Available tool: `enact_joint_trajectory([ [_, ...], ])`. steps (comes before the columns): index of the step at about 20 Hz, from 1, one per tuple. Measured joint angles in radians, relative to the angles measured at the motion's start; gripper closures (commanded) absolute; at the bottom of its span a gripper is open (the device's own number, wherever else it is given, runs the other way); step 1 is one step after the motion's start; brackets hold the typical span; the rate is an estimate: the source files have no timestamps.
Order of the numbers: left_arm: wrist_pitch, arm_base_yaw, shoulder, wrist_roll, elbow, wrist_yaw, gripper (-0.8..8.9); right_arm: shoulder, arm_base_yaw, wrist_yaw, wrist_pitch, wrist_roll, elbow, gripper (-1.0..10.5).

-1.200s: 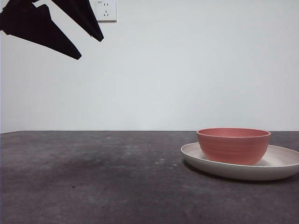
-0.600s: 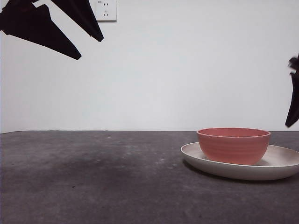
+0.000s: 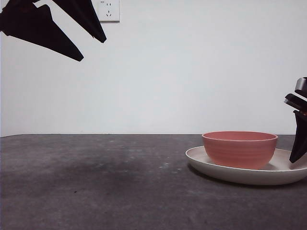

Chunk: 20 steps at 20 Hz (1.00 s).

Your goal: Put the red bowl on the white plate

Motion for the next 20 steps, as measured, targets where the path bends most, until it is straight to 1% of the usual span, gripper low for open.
enact_joint_trajectory([
  [1,0.0,0.0,0.0,0.0,0.0,0.0,5.64,0.0,0.0,-0.006,0.011,0.0,0.0,9.4],
  [6,0.0,0.0,0.0,0.0,0.0,0.0,5.65,0.0,0.0,-0.017,0.023,0.011,0.0,9.4],
  [10,0.0,0.0,0.0,0.0,0.0,0.0,5.65,0.0,-0.002,-0.113,0.067,0.049,0.0,9.4],
  [14,0.0,0.0,0.0,0.0,0.0,0.0,5.64,0.0,-0.001,-0.157,0.076,0.086,0.0,9.4],
  [17,0.0,0.0,0.0,0.0,0.0,0.0,5.64,0.0,0.016,-0.161,0.076,0.106,0.0,9.4],
  [20,0.0,0.0,0.0,0.0,0.0,0.0,5.64,-0.004,0.063,-0.15,0.096,0.133,0.0,9.4],
])
